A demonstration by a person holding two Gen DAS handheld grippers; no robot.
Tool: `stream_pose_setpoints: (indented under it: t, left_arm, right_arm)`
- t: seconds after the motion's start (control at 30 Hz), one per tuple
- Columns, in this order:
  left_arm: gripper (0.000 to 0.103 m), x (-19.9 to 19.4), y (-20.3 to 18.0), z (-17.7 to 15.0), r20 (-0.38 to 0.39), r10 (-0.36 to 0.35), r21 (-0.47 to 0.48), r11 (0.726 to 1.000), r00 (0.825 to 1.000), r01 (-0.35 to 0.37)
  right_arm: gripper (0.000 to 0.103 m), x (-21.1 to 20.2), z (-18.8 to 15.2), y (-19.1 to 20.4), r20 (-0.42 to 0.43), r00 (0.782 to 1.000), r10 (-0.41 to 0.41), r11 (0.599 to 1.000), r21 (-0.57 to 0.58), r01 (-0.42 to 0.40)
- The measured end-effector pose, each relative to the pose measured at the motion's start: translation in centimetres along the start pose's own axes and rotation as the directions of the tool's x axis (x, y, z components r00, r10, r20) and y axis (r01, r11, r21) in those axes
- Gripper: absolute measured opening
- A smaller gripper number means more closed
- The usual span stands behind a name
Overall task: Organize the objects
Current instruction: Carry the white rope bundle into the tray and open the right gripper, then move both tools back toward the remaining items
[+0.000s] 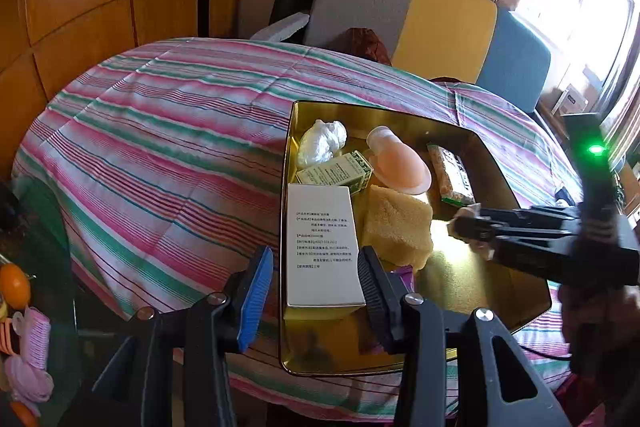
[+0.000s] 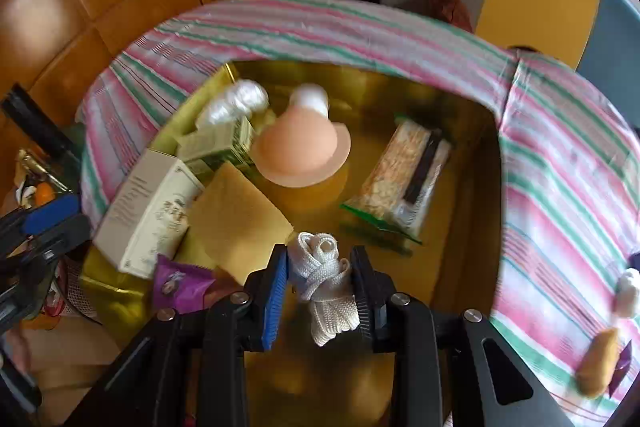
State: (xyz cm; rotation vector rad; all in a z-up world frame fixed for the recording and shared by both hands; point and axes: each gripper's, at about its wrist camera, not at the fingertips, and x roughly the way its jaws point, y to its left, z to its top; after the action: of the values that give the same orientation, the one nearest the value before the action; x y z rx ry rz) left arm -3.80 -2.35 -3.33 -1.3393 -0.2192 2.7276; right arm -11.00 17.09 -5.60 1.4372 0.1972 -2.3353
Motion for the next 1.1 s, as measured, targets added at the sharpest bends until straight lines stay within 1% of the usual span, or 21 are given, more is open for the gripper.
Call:
stream_pose_setpoints:
  t: [0.13, 0.23, 0.3, 0.4, 0.5, 0.57, 0.63, 0.7, 0.8, 1.0, 1.1]
  left_arm:
    - [0.044, 0.3, 0.3, -0.2, -0.006, 0.000, -0.011, 1.000, 1.000, 0.000]
    - [0.044, 0.3, 0.3, -0.2, -0.007, 0.004, -0.014, 1.000, 1.000, -0.004]
    - [0.044, 0.3, 0.3, -0.2, -0.006, 0.006, -0.013, 1.000, 1.000, -0.006]
    - [0.044, 0.2, 0.0, -0.2, 0.000, 0.014, -0.001, 1.000, 1.000, -0.014]
    - [0.044, -0.1, -0.4, -0.3, 0.015, 0.025, 0.017, 1.000, 1.000, -0.025]
    - [0.044, -0.4, -0.5, -0.2, 0.022, 0.026, 0.022, 0.999, 0.999, -0.027]
    - [0.044, -0.6, -0.7, -0.2, 0.036, 0.040, 0.036, 0.999, 0.999, -0.041]
    - [0.044, -0.9, -1.1, -0.2, 0.050, 0.047, 0.052, 0.997, 0.998, -0.049]
    - [0.044, -1.2, -1.6, -0.2, 0.057, 0.039, 0.068, 0.997, 0.998, -0.043]
    - [0.044, -1.4, -2.4, -0.4, 0.050, 0.028, 0.088, 0.996, 0.998, -0.032]
    - [0.044, -1.5, -3.1, -0.4, 0.054, 0.027, 0.103, 0.994, 0.998, -0.033]
  right_arm:
    - [0.032, 1.5, 0.5, 0.1, -0.018, 1.000, -0.007, 1.000, 0.021, 0.007]
    - [0.035, 2.1, 0.7, 0.1, -0.019, 1.000, 0.002, 1.000, 0.025, -0.002]
    - [0.035, 2.7, 0.8, 0.0, -0.025, 1.000, -0.002, 0.999, 0.033, 0.003]
    - [0.037, 2.8, 0.7, -0.3, -0.018, 1.000, 0.009, 0.999, 0.052, -0.008]
    - [0.042, 2.0, 0.7, -0.2, 0.014, 1.000, 0.011, 0.998, 0.056, -0.012]
    - [0.050, 0.6, 0.4, -0.6, 0.053, 0.998, 0.017, 0.998, 0.066, -0.020]
    - [0.054, -0.9, 0.0, -1.0, 0.092, 0.996, 0.017, 0.997, 0.078, -0.024]
    - [0.056, -2.7, -0.6, -1.6, 0.134, 0.991, 0.020, 0.996, 0.088, -0.032]
    - [0.060, -5.2, -1.7, -3.0, 0.183, 0.983, 0.008, 0.993, 0.114, -0.029]
    - [0.066, -9.2, -3.7, -6.7, 0.235, 0.970, -0.059, 0.981, 0.195, 0.012]
    - [0.067, -11.0, -5.3, -9.3, 0.243, 0.964, -0.112, 0.968, 0.247, 0.051]
